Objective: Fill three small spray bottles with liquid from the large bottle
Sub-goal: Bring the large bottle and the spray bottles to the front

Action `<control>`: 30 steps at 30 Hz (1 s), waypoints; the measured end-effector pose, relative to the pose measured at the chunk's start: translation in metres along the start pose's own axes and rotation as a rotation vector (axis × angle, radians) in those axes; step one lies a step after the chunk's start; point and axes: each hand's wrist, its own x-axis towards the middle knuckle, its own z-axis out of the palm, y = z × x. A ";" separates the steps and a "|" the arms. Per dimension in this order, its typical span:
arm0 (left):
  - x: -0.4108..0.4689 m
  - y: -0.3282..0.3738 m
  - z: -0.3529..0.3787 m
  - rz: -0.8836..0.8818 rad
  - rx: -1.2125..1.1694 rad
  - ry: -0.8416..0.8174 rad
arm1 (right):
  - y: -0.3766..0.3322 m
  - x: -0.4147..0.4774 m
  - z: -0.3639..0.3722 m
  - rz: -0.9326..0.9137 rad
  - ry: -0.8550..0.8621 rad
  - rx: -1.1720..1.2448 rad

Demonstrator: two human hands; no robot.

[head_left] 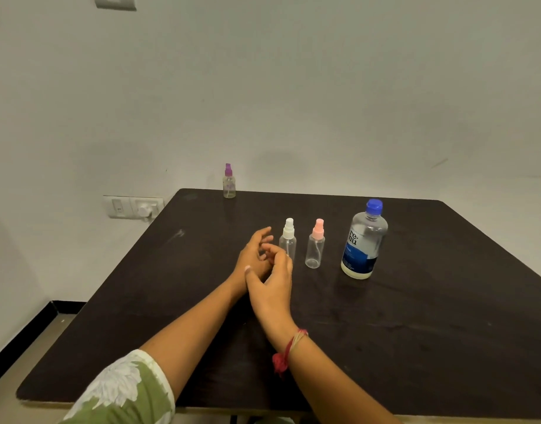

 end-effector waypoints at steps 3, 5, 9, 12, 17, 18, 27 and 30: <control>0.005 -0.002 -0.031 -0.034 0.084 0.103 | 0.014 0.007 0.012 0.003 0.009 0.007; 0.005 -0.008 -0.048 -0.059 0.085 0.208 | 0.010 0.015 0.022 0.045 -0.008 0.047; 0.016 -0.019 -0.077 -0.117 0.100 0.490 | 0.017 0.049 0.049 0.157 -0.061 0.081; 0.032 -0.025 -0.095 -0.110 0.104 0.553 | 0.025 0.081 0.067 0.223 -0.045 0.062; 0.071 -0.044 -0.118 -0.074 0.173 0.499 | 0.041 0.141 0.098 0.199 -0.007 0.002; 0.081 -0.047 -0.122 -0.069 0.198 0.496 | 0.044 0.151 0.105 0.199 -0.001 -0.013; 0.173 -0.079 -0.148 -0.140 0.375 0.406 | 0.067 0.241 0.160 0.254 0.189 0.019; 0.194 -0.087 -0.158 -0.118 0.546 0.327 | 0.073 0.264 0.177 0.251 0.213 -0.020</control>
